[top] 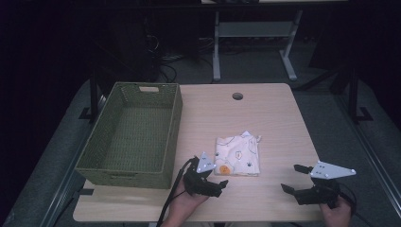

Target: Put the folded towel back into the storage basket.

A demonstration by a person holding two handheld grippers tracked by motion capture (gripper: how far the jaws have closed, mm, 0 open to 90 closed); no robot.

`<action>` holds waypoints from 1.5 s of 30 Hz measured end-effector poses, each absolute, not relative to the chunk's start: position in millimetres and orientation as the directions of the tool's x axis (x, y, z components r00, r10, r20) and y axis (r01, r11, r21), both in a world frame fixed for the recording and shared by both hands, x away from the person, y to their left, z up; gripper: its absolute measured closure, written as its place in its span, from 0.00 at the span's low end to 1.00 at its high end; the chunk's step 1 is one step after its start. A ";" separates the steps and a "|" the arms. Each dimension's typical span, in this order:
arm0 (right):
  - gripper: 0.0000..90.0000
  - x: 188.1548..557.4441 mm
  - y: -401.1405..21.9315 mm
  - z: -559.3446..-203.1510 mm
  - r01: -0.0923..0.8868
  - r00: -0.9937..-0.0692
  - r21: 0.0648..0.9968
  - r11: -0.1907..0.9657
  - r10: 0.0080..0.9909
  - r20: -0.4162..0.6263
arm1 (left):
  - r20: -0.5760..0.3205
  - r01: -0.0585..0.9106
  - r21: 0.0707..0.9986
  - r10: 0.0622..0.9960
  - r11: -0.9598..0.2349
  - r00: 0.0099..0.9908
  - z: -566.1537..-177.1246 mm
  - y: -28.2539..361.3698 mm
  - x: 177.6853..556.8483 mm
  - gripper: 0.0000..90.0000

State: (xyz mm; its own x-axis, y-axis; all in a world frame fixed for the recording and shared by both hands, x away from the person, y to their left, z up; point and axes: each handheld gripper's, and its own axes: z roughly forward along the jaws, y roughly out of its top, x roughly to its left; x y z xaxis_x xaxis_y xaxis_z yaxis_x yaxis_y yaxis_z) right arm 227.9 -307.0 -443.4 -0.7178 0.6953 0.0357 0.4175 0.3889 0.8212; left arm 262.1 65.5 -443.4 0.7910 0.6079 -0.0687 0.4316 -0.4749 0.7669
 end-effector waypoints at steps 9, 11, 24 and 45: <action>0.15 226.1 -306.5 -442.2 0.413 -0.717 0.826 0.384 0.696 0.035 | -0.062 0.427 0.769 0.610 -0.475 0.790 -441.2 67.2 263.4 0.20; 0.15 225.8 -305.2 -442.0 0.412 -0.716 0.827 0.384 0.698 0.033 | -0.058 0.422 0.770 0.606 -0.479 0.794 -439.0 66.1 265.9 0.20; 0.15 226.8 -305.4 -442.5 0.416 -0.713 0.826 0.380 0.701 0.036 | -0.006 0.380 0.764 0.584 -0.521 0.812 -418.6 34.8 287.6 0.20; 0.15 226.8 -307.0 -442.0 0.410 -0.717 0.832 0.373 0.696 0.041 | -0.022 0.459 0.698 0.624 -0.550 0.781 -449.6 -6.6 343.2 0.25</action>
